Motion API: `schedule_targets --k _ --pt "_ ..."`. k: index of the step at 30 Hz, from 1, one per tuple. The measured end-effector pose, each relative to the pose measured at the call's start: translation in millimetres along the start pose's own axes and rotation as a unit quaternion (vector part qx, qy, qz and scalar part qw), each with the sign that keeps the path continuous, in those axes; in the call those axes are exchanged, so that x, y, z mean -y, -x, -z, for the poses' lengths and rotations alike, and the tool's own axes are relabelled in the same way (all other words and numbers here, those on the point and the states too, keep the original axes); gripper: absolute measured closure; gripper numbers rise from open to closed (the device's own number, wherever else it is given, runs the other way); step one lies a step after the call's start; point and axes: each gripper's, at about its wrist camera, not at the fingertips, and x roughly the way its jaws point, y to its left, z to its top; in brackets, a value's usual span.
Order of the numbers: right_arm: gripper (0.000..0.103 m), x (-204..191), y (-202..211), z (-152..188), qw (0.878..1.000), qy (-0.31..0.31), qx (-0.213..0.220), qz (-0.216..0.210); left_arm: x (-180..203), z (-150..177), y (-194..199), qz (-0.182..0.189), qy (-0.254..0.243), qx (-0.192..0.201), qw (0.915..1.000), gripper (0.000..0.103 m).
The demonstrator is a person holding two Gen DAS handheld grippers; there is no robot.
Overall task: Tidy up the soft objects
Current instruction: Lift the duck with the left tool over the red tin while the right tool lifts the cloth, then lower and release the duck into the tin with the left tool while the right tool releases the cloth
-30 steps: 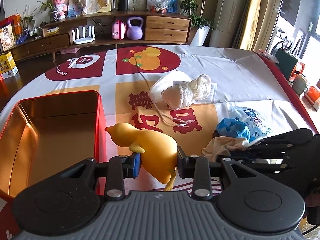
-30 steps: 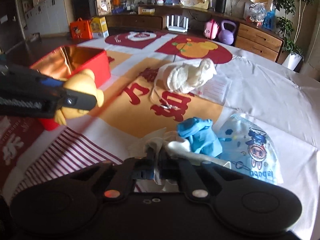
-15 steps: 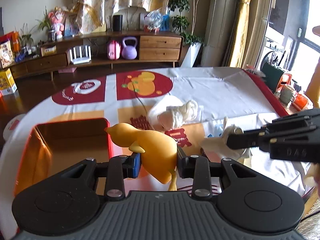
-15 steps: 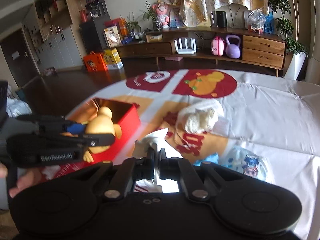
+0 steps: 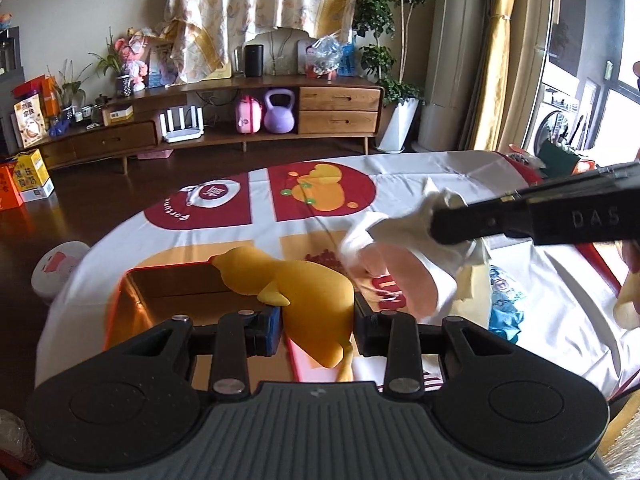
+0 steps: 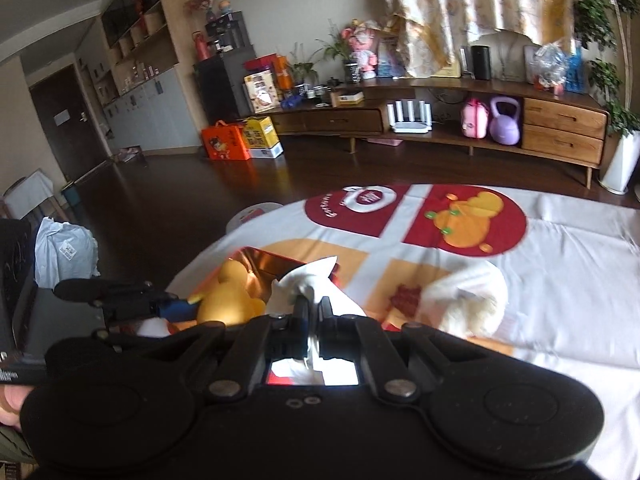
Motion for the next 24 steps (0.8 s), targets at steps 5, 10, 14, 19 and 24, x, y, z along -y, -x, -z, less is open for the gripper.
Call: schedule_targets --k 5,10,14,19,24 --pt "0.099 -21.2 -21.8 -20.9 1.000 0.011 -0.002 -0.016 -19.8 1.0 -0.2 -0.011 0.002 -0.011 0.9999 0.069" --pt "0.099 -38.7 -42.2 -42.8 0.999 0.022 0.003 -0.027 -44.7 2.5 -5.6 -0.020 0.023 -0.023 0.9993 0.069" --pt "0.099 -47.1 -57.5 -59.5 0.999 0.023 0.009 -0.034 -66.2 2.3 -11.5 -0.030 0.040 -0.030 0.9983 0.069" --pt "0.099 -56.0 -79.9 -71.8 0.999 0.032 0.010 -0.035 -87.9 -4.9 -14.5 -0.046 0.039 -0.035 0.9975 0.069" --pt "0.099 -57.7 -105.4 -72.9 0.999 0.029 0.001 -0.038 -107.4 -15.0 -16.2 -0.056 0.038 -0.030 0.9972 0.069"
